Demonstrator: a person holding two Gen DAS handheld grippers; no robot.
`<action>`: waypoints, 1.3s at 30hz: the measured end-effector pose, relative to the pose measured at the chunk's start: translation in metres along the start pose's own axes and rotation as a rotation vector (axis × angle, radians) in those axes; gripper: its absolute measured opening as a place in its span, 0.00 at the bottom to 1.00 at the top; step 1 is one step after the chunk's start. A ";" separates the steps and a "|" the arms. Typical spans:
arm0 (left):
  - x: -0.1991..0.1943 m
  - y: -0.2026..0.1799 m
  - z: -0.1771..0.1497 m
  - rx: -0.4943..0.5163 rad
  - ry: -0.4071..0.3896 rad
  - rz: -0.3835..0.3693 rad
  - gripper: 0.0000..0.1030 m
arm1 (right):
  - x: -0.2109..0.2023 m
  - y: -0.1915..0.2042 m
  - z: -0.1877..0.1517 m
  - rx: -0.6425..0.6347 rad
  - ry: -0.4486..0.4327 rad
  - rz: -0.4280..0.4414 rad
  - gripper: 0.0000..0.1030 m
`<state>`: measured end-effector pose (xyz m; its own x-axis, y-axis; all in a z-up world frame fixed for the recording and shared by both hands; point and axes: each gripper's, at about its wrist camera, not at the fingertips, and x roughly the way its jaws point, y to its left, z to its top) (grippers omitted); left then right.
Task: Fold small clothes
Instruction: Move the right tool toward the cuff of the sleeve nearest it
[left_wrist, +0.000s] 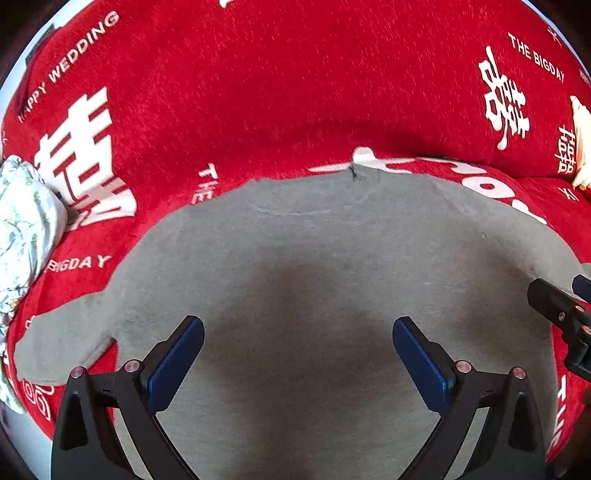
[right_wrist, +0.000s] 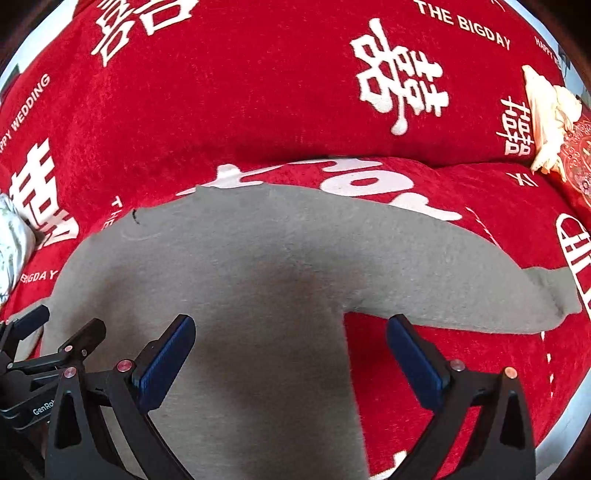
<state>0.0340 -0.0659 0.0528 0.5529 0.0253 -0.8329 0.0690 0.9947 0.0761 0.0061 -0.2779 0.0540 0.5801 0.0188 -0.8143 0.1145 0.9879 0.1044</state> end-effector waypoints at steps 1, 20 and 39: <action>0.003 -0.003 0.001 -0.003 0.017 -0.008 0.99 | 0.000 -0.003 0.000 0.005 0.002 0.000 1.00; 0.008 -0.041 0.019 -0.005 0.129 -0.012 0.99 | -0.004 -0.060 0.008 0.074 0.001 -0.036 1.00; 0.008 -0.127 0.026 0.102 0.154 -0.055 0.99 | -0.010 -0.171 -0.011 0.239 -0.006 -0.142 1.00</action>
<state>0.0513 -0.1947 0.0505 0.4129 -0.0056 -0.9108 0.1839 0.9799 0.0773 -0.0281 -0.4457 0.0385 0.5492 -0.1186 -0.8272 0.3818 0.9161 0.1222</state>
